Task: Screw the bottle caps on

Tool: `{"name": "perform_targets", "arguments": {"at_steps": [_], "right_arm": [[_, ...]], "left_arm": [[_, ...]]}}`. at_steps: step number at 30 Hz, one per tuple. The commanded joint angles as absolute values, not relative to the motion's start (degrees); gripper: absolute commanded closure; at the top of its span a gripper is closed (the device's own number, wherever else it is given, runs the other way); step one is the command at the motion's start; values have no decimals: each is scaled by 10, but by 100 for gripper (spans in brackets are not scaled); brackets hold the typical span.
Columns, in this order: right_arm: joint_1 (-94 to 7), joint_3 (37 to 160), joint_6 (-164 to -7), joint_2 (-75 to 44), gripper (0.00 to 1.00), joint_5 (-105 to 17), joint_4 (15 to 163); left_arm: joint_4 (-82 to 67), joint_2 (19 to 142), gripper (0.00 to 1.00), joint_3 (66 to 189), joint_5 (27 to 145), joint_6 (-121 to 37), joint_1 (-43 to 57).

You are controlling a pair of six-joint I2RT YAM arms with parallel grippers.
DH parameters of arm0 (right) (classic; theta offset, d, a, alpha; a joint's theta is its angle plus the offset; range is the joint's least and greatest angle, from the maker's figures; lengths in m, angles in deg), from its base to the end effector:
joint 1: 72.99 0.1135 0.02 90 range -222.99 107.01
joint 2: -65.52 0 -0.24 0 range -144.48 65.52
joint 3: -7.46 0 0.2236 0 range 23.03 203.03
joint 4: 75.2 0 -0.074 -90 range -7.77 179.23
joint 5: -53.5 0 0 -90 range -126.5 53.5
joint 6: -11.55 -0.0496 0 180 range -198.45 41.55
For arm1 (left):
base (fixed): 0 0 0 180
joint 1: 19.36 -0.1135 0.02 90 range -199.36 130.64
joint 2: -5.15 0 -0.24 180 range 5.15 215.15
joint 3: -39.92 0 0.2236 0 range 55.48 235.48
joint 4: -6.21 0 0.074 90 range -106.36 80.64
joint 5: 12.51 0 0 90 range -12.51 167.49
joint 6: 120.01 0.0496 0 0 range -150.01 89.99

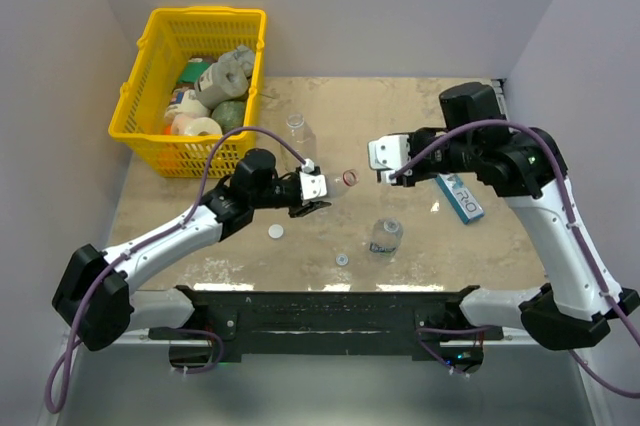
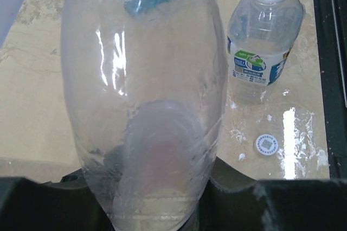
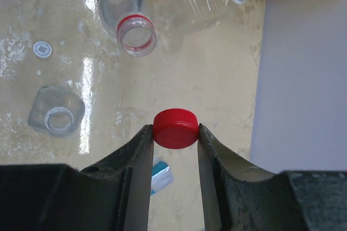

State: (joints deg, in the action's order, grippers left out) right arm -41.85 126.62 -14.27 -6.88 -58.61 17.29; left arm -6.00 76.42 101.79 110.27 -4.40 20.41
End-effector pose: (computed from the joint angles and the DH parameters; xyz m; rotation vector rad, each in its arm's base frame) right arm 0.1542 0.1150 0.4269 -1.7703 1.3448 0.1262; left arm 0.1912 -0.1941 0.2617 1.3555 1.4041 -0.7189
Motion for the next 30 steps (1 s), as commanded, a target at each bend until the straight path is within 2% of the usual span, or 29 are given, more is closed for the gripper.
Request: {"name": "perform_targets", "arguments": {"at_steps": [1,11,30], "right_arm": [[-378,1297,-80,-64,100,-596,165],[-285,1248,-40,-73,100,-562,171],[-267,1208,-88,-100,100,-514,236]], "left_arm": [[-76,739,100,1035,1093,4,201],[-82,729,100,1039,1090,12,201],[-82,733,100,1047,1097,25,201]]}}
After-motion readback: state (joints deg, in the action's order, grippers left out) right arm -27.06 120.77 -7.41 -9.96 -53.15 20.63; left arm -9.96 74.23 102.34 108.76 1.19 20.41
